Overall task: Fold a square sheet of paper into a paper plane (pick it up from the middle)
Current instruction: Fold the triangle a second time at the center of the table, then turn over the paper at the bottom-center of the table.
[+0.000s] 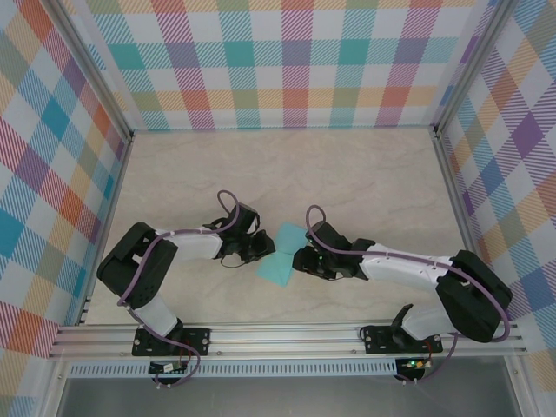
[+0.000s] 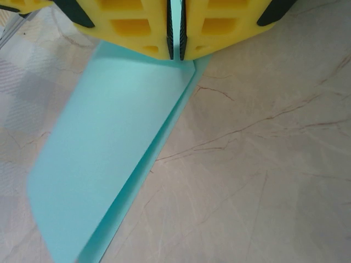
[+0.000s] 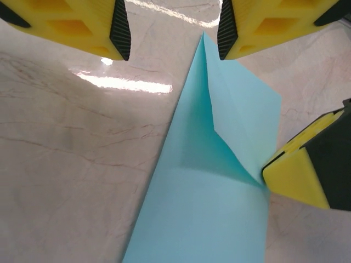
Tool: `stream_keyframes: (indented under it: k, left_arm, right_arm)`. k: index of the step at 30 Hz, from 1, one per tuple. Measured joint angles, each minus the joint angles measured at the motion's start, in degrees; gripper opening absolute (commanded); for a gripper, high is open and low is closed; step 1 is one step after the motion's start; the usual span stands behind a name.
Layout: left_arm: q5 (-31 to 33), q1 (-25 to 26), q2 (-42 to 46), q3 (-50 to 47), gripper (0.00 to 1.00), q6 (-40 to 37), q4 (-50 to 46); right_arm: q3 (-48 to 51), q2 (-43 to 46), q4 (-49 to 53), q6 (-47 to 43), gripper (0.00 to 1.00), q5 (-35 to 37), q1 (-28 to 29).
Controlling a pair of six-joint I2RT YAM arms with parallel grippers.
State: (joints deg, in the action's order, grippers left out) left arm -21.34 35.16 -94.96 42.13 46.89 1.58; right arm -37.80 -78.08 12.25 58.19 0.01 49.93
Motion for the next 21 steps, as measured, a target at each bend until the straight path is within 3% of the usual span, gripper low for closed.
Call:
stream_keyframes:
  k: [11, 21]
  left_arm:
    - [1.7, 1.92, 1.25, -1.92, 0.19, 2.99, 2.73]
    - [6.12, 2.23, 6.67, -0.92, 0.29, 0.85, -2.93]
  right_arm:
    - [-1.01, -0.02, -1.05, 1.25, 0.59, -0.04, -2.34]
    - [5.55, -0.81, -13.92, 5.7, 0.62, -2.89, -2.21]
